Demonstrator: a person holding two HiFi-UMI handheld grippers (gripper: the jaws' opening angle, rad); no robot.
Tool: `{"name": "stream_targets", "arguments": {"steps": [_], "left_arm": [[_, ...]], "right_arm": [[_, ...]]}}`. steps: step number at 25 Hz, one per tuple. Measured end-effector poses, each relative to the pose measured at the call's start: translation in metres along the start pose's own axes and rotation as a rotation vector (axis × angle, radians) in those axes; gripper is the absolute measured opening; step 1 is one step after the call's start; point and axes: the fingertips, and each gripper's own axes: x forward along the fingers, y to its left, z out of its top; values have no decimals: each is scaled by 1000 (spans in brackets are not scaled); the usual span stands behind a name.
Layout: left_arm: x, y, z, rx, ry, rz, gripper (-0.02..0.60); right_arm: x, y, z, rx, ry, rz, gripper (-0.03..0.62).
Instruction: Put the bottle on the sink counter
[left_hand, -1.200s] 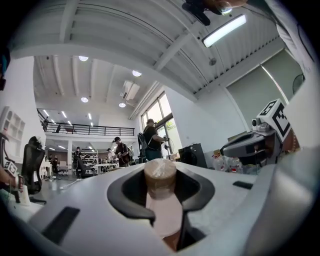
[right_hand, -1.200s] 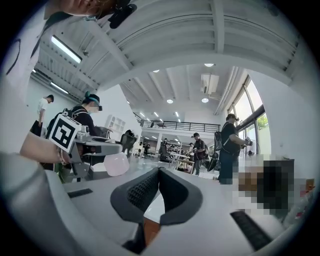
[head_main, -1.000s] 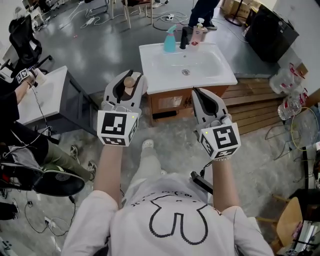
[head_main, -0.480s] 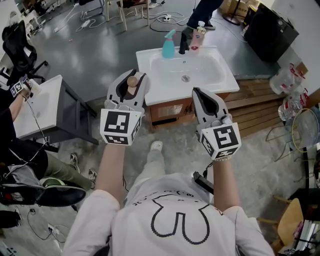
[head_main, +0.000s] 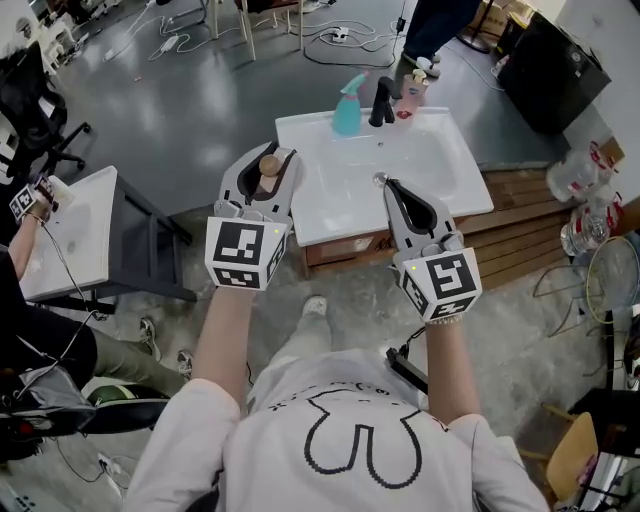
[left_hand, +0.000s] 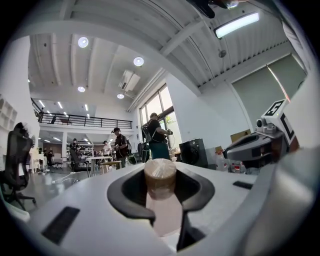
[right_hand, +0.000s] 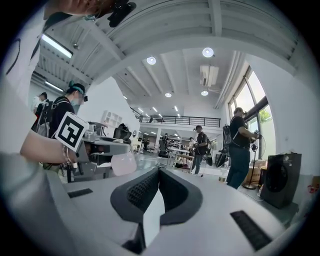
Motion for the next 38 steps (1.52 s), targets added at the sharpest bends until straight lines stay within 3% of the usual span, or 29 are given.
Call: {"name": "stream_targets", "arguments": {"steps": [11, 22, 38], "left_arm": [[90, 58, -42, -42, 63, -2, 118], [167, 88, -83, -72, 119, -50, 118], [223, 112, -155, -145, 232, -33, 118]], "right_arm": [[89, -46, -18, 21, 45, -8, 28], [154, -80, -43, 50, 82, -41, 28], [195, -100, -91, 117, 156, -31, 28]]}}
